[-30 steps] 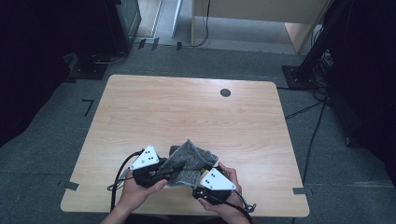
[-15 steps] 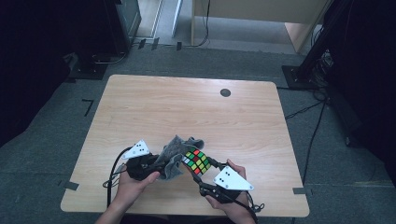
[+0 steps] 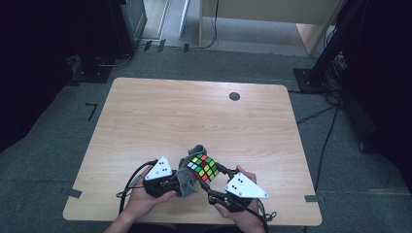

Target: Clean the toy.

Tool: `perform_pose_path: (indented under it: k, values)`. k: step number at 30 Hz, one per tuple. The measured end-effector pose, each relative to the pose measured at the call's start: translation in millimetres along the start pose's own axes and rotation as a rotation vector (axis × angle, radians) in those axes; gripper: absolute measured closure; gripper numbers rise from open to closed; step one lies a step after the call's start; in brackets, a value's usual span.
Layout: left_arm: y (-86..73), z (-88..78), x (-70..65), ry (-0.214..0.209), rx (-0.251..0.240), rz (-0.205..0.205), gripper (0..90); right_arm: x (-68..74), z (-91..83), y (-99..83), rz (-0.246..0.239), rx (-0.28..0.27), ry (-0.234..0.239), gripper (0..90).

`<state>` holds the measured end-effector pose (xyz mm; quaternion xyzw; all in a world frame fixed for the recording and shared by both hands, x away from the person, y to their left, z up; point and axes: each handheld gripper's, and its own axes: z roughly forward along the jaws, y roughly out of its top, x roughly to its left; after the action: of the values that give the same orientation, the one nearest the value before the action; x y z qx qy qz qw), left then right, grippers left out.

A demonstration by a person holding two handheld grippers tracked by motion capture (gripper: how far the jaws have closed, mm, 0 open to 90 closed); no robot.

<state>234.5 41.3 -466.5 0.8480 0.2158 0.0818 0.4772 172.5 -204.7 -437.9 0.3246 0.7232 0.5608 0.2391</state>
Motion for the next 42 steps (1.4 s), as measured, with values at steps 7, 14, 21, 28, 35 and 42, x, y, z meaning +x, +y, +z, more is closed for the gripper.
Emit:
perform_pose_path:
  k: [7, 14, 21, 28, 35, 42]
  values:
    - [2.2, -19.3, 16.0, 0.029, -0.130, -0.123, 77.3, -0.3, 5.0, -4.2, -0.001, 0.036, -0.004, 34.9]
    - [-2.0, -7.1, 11.0, -0.004, -0.043, -0.079, 76.9, 4.2, 7.4, -3.7, -0.021, 0.043, -0.008, 34.9]
    - [1.2, -8.0, 4.8, 0.036, -0.050, -0.031, 76.8, 3.8, 7.2, -3.8, -0.015, 0.037, -0.004, 34.9]
    - [2.8, -18.1, 11.9, 0.017, -0.114, -0.079, 76.8, 2.5, 7.3, -4.7, -0.015, 0.050, -0.013, 34.9]
    - [-2.6, 2.2, -3.3, 0.018, -0.038, -0.063, 77.0, 4.8, 7.0, -3.0, -0.017, 0.041, -0.010, 34.8]
    - [-2.6, 5.0, -6.8, 0.009, -0.040, -0.048, 76.5, -0.5, 4.6, -3.4, -0.004, 0.033, -0.031, 34.9]
